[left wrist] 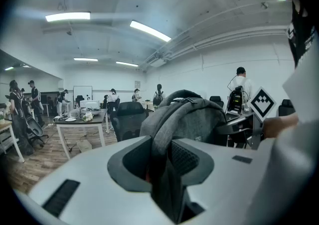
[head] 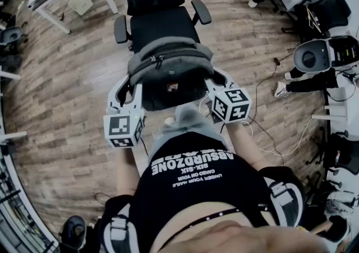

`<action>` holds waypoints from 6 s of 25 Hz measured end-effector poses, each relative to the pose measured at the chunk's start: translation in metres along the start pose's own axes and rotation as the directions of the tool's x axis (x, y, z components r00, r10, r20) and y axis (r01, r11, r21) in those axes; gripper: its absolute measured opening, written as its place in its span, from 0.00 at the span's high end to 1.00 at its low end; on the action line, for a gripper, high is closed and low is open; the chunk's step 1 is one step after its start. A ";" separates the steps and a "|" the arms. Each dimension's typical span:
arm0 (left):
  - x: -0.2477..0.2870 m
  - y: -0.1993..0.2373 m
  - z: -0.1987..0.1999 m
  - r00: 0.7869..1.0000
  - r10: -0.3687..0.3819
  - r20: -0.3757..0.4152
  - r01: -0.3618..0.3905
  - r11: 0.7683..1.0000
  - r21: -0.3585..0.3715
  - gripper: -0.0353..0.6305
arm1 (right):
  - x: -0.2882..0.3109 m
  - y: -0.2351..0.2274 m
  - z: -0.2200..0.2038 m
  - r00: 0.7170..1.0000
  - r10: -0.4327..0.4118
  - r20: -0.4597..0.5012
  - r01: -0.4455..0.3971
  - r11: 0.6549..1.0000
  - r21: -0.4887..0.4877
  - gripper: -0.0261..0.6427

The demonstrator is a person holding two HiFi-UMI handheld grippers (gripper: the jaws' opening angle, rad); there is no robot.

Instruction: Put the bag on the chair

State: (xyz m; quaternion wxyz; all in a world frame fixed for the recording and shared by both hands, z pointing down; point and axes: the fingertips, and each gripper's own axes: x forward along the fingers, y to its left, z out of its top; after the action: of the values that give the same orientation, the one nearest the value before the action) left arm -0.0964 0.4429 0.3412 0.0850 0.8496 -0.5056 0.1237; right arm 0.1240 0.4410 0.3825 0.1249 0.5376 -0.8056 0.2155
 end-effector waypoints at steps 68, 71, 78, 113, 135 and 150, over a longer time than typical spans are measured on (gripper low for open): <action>0.311 0.133 0.031 0.978 0.111 -0.177 -0.129 0.988 -0.089 0.78 | 0.303 -0.154 0.115 0.987 0.087 -0.132 -0.084 0.996 0.026 0.83; 0.328 0.154 0.030 0.977 0.105 -0.187 -0.125 0.987 -0.098 0.78 | 0.329 -0.154 0.123 0.986 0.084 -0.142 -0.082 0.996 0.020 0.83; 0.376 0.193 0.049 0.980 0.085 -0.182 -0.103 0.991 -0.091 0.78 | 0.381 -0.163 0.149 0.986 0.070 -0.151 -0.066 0.997 0.029 0.83; 0.506 0.326 0.158 0.993 0.114 0.027 -0.113 0.993 -0.029 0.78 | 0.533 -0.177 0.292 0.997 0.056 0.059 -0.055 0.998 -0.016 0.83; 0.562 0.372 0.128 0.990 0.136 -0.030 -0.138 0.988 -0.071 0.78 | 0.605 -0.189 0.282 0.998 0.070 0.009 -0.070 0.998 0.003 0.83; 0.588 0.381 0.067 0.974 0.148 -0.172 -0.158 0.986 -0.049 0.78 | 0.641 -0.203 0.242 0.992 0.075 -0.102 -0.079 0.996 -0.035 0.83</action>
State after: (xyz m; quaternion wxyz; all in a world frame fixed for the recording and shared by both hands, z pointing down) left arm -0.1538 -0.2484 0.4583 0.1438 0.7917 -0.5642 0.1852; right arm 0.0675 -0.2629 0.4917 0.1675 0.4919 -0.8225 0.2312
